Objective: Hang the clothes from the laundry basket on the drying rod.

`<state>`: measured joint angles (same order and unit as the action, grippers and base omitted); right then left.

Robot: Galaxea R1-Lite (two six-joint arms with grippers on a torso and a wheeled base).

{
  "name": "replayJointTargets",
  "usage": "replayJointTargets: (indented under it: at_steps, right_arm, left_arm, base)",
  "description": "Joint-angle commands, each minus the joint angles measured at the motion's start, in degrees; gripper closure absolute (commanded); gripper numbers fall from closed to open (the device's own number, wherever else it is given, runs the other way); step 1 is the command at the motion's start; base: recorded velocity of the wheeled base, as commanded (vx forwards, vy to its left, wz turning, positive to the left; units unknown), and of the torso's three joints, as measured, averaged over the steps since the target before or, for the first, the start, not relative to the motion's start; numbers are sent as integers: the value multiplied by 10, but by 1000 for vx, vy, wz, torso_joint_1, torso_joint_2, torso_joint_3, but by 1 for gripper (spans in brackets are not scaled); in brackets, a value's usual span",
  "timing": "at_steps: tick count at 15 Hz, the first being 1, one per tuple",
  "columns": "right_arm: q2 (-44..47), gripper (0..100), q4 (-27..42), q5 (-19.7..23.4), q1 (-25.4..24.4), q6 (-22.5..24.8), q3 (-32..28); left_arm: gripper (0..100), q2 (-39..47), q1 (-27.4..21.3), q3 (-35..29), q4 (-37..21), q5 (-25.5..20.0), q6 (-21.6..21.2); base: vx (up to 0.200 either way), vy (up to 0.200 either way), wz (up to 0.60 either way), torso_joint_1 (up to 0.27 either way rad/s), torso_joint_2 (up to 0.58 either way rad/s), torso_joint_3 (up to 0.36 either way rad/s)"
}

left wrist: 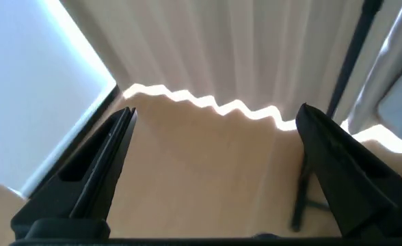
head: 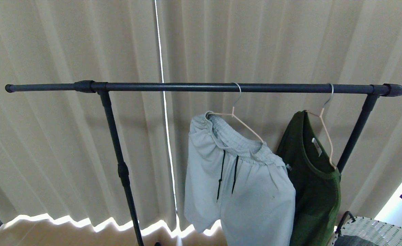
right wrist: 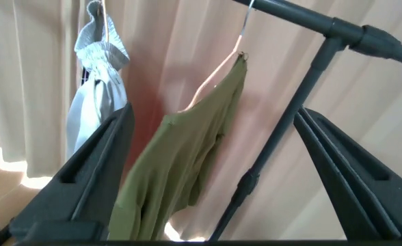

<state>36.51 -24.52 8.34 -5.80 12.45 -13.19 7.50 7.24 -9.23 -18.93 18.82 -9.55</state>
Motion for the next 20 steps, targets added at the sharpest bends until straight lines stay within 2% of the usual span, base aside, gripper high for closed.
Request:
replayJointTargets:
  at_steps: [1,2,3,7,8,9,11,12,13,14,15,17,18,20]
  right_arm:
    - [0,0,3,0,0,0,0]
    - [0,0,3,0,1,1,0]
    - [1,0,3,0,1,1,1]
    - [1,0,3,0,1,1,2]
    - [1,0,3,0,1,1,3]
    - [1,0,10,-1,1,1,3]
    - [-5,0,12,-3,2,1,4]
    - [-14,0,19,-3,5,1,4]
    - [-23,0,30,-5,9,1,0]
    - [-41,0,57,-11,16,1,-3]
    - [-72,0,109,-14,25,1,-3]
    - [-119,0,177,-17,29,0,-2]
    - [-130,0,191,-32,30,-2,1]
    - [-149,0,198,-83,29,-11,24]
  left_arm:
    - [0,-15,10,54,70,-44,3]
    - [0,-15,10,69,103,-85,-1]
    - [0,-15,10,75,116,-135,-23]
    - [0,-15,9,74,116,-219,-82]
    - [0,-15,9,74,116,-222,-83]
    - [0,-15,-16,74,116,-225,-82]
    - [0,-10,-112,74,116,-224,-83]
    - [0,-15,-137,74,116,-215,-82]
    - [0,-15,-134,74,116,-200,-81]
    - [0,-15,-122,74,115,-159,-76]
    - [0,-28,-99,74,115,-145,-70]
    - [0,-64,-75,74,115,-146,-70]
    - [0,-73,-76,76,117,-144,-66]
    - [0,-75,-76,76,119,-143,-23]
  base:
    - [0,0,0,0,0,0]
    - [0,0,0,0,0,0]
    - [0,0,0,0,0,0]
    - [0,0,0,0,0,0]
    - [0,0,0,0,0,0]
    - [0,0,0,0,0,0]
    - [0,0,0,0,0,0]
    - [0,0,0,0,0,0]
    - [0,0,0,0,0,0]
    - [0,0,0,0,0,0]
    - [0,0,0,0,0,0]
    - [0,0,0,0,0,0]
    - [0,0,0,0,0,0]
    - [0,0,0,0,0,0]
